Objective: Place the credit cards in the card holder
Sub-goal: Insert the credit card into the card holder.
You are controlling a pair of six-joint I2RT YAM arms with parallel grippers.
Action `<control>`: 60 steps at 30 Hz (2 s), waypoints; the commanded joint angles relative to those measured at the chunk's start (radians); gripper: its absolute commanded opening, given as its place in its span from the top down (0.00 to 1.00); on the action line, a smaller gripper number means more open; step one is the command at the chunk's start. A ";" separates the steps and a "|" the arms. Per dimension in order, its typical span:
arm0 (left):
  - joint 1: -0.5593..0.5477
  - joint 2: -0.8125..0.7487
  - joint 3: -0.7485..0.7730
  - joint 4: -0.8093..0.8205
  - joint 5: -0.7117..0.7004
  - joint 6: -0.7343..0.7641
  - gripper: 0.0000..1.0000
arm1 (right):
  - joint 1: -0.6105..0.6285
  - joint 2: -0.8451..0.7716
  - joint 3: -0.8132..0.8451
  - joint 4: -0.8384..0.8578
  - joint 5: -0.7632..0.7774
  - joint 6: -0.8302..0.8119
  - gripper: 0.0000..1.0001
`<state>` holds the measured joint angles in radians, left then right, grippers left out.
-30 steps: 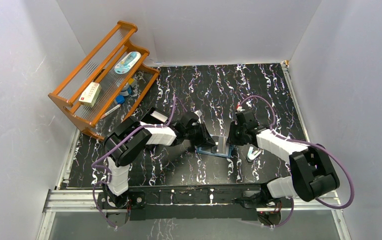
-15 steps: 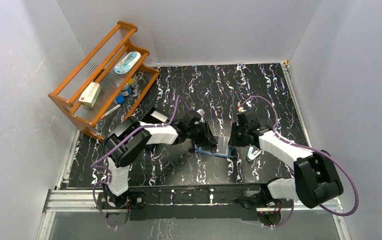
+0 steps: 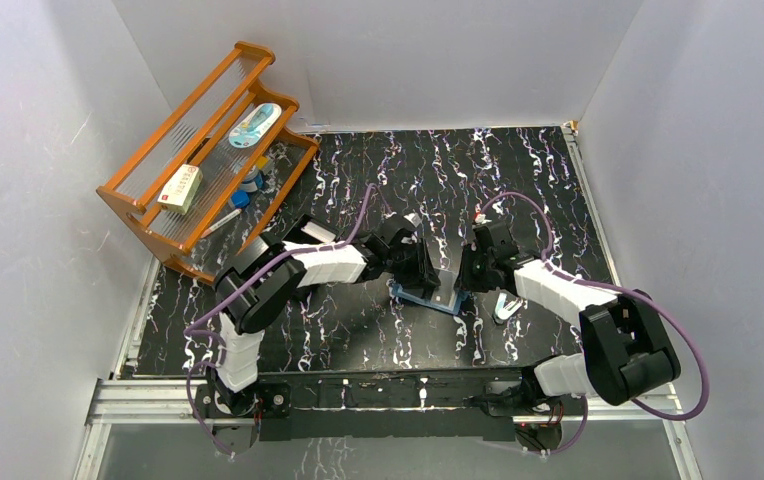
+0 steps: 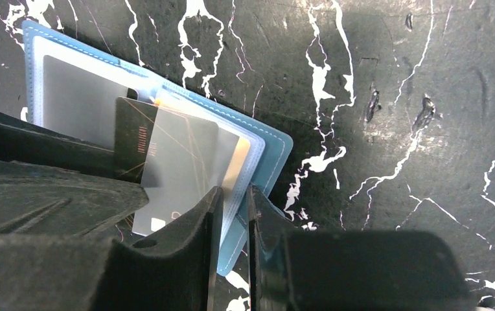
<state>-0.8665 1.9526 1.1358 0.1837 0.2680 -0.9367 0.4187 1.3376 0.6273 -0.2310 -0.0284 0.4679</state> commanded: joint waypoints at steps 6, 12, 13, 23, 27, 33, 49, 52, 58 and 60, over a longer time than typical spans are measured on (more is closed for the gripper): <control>-0.051 0.041 0.142 -0.118 -0.049 0.136 0.72 | -0.003 0.031 -0.023 0.037 -0.001 -0.010 0.73; -0.051 0.015 0.150 -0.151 -0.090 0.158 0.69 | -0.005 -0.002 0.032 -0.041 0.045 -0.026 0.73; -0.051 0.010 0.151 -0.154 -0.096 0.160 0.68 | -0.005 -0.017 0.041 -0.055 0.051 -0.027 0.73; -0.051 -0.006 0.144 -0.134 -0.138 0.134 0.61 | -0.034 -0.079 0.062 -0.129 0.131 -0.050 0.73; -0.051 0.000 0.161 -0.148 -0.157 0.142 0.59 | -0.055 -0.058 0.046 -0.104 0.123 -0.056 0.73; -0.051 0.011 0.167 -0.142 -0.165 0.151 0.59 | -0.070 -0.002 0.018 -0.031 0.079 -0.052 0.73; -0.097 0.022 0.156 -0.099 -0.095 0.294 0.59 | -0.070 0.118 0.014 0.113 -0.049 -0.061 0.75; -0.099 0.017 0.158 -0.117 -0.121 0.292 0.59 | -0.070 0.105 0.011 0.106 -0.056 -0.056 0.75; -0.100 0.018 0.192 -0.113 -0.139 0.296 0.59 | -0.070 0.072 -0.008 0.117 -0.095 -0.035 0.76; -0.098 0.030 0.217 -0.116 -0.136 0.315 0.59 | -0.069 0.072 -0.014 0.120 -0.106 -0.027 0.76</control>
<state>-0.9569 1.9938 1.2774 0.0345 0.1413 -0.6613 0.3405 1.4242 0.6411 -0.1036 -0.0528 0.4164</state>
